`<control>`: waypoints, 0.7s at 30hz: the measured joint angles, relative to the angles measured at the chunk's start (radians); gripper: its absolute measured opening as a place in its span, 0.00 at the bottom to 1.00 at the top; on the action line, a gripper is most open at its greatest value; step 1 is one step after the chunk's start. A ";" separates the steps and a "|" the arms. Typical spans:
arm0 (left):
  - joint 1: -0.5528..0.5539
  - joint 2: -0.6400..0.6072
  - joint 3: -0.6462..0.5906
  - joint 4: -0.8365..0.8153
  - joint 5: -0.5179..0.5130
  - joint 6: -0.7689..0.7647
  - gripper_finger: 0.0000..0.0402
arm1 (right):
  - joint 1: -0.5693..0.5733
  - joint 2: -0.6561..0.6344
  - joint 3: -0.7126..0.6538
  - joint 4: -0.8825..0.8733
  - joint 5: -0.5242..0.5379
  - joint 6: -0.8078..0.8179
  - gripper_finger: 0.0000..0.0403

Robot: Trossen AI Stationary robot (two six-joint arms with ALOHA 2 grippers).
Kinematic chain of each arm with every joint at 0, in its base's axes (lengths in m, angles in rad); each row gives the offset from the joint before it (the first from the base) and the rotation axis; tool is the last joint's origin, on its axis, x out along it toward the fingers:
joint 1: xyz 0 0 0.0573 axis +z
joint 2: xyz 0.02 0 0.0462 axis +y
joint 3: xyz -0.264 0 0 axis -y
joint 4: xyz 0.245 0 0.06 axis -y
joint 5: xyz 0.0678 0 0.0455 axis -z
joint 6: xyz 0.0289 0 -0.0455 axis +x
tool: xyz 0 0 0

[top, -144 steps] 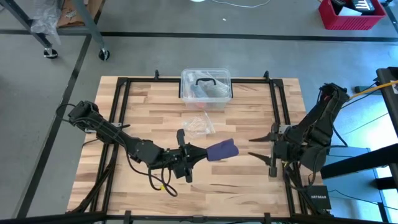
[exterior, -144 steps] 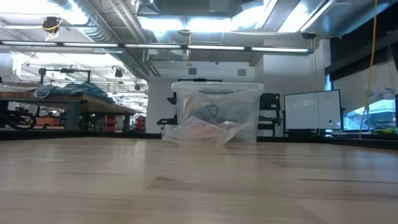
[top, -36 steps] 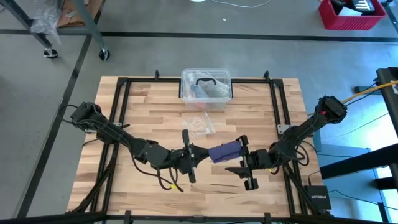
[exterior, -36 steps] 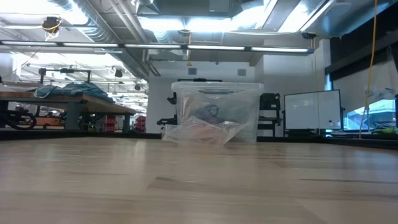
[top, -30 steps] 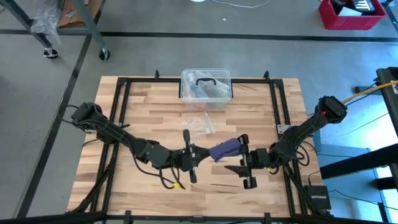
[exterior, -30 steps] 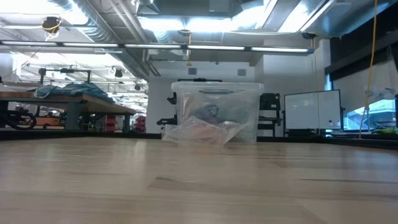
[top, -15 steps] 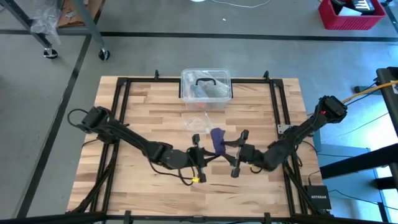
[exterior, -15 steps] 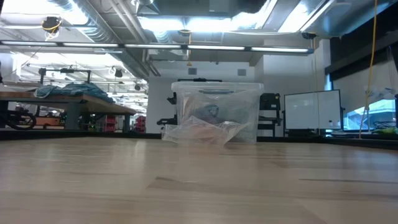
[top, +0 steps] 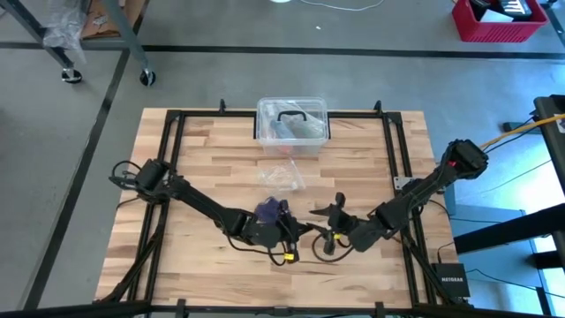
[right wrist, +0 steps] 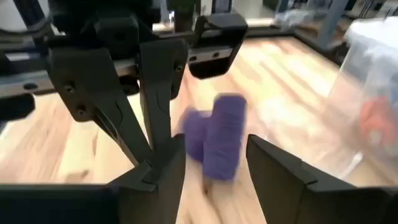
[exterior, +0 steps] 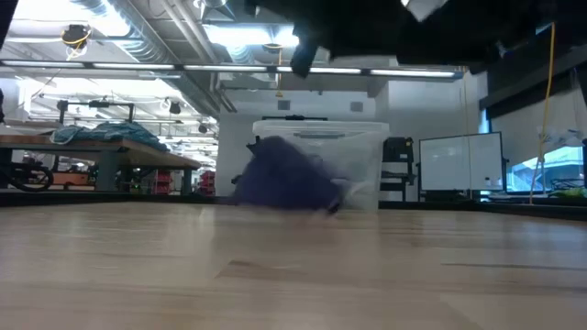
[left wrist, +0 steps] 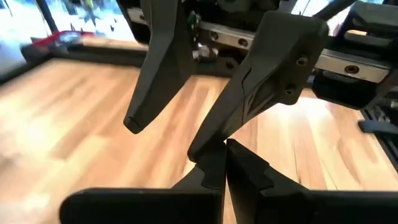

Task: Roll bandage
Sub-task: Roll the blue bandage

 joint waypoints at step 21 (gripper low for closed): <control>-0.082 -0.230 0.004 -0.557 -0.005 -0.089 0.01 | 0.001 0.067 -0.003 -0.005 -0.084 -0.003 0.43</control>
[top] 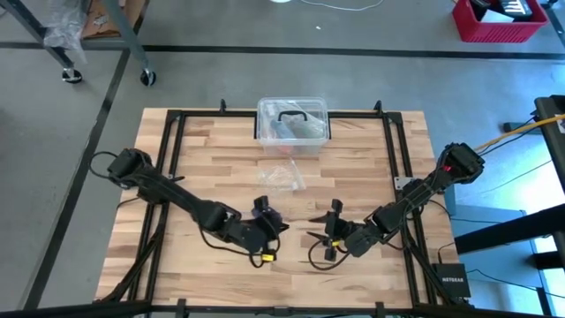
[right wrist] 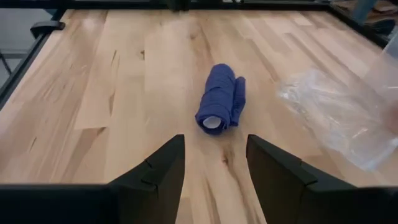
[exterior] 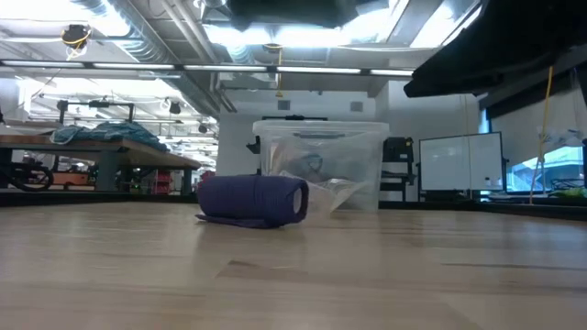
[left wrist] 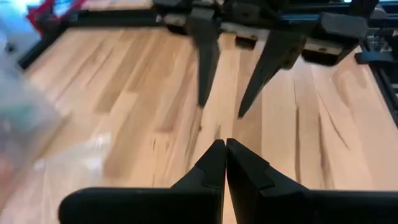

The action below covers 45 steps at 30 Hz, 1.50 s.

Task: Roll bandage
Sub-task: Roll the blue bandage

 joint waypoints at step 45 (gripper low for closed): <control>-0.046 0.023 -0.331 -0.268 -0.068 -0.304 0.01 | -0.365 0.447 0.154 0.347 -0.364 -0.223 0.43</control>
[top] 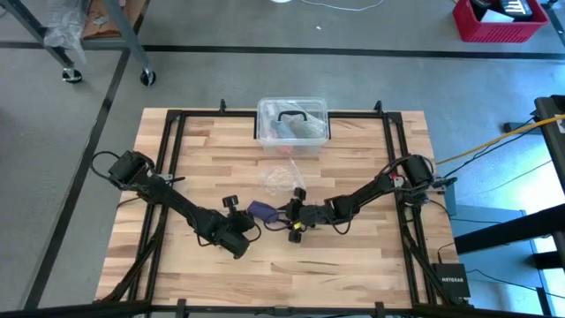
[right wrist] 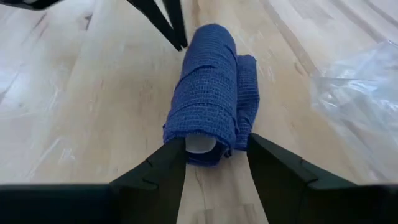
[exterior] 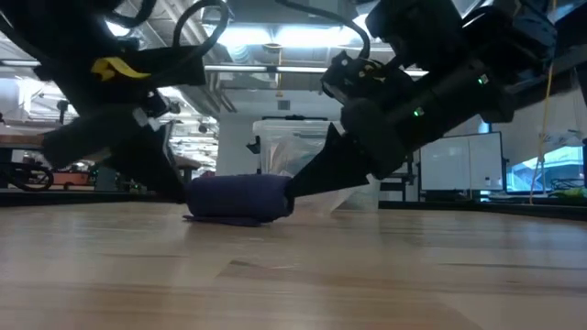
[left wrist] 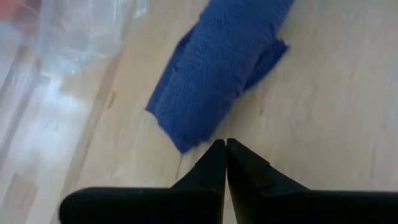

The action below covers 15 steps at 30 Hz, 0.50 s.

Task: Roll bandage
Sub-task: Roll the blue bandage

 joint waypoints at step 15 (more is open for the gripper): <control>0.004 -0.067 0.116 0.116 -0.010 0.264 0.01 | 0.072 -0.169 0.015 -0.056 0.005 -0.122 0.43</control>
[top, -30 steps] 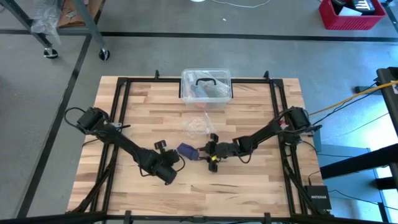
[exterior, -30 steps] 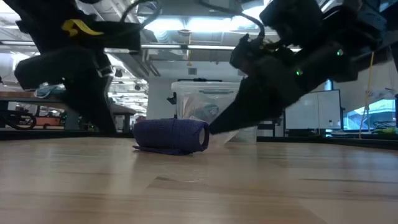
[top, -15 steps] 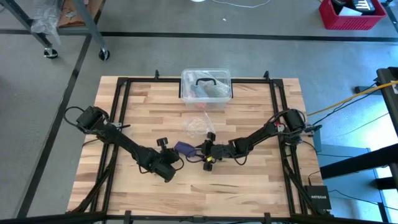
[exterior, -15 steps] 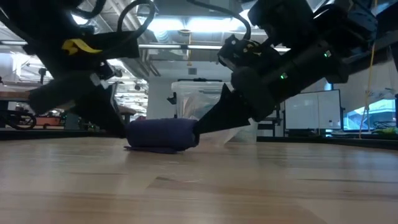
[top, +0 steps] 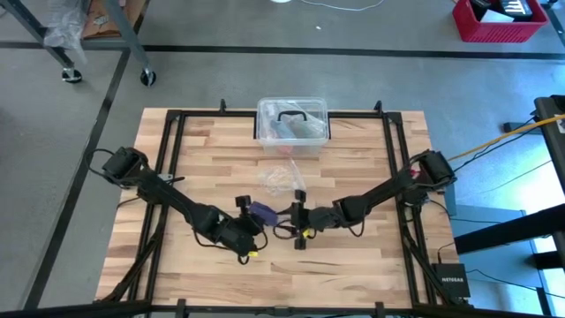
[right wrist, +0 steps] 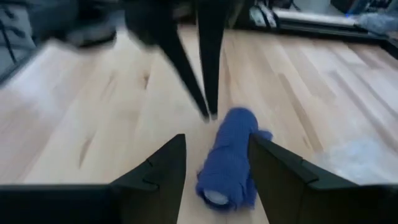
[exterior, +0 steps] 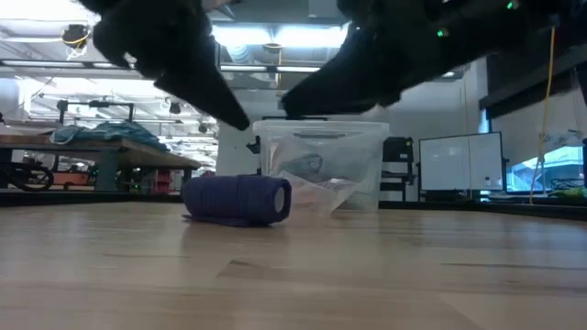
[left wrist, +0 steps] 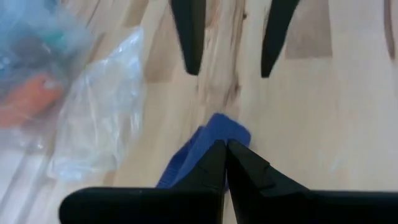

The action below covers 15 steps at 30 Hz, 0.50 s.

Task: Roll bandage
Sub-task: Roll the blue bandage

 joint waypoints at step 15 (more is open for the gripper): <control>0.121 0.069 -0.066 0.111 0.092 -0.083 0.01 | 0.026 0.047 -0.005 -0.260 0.113 0.055 0.43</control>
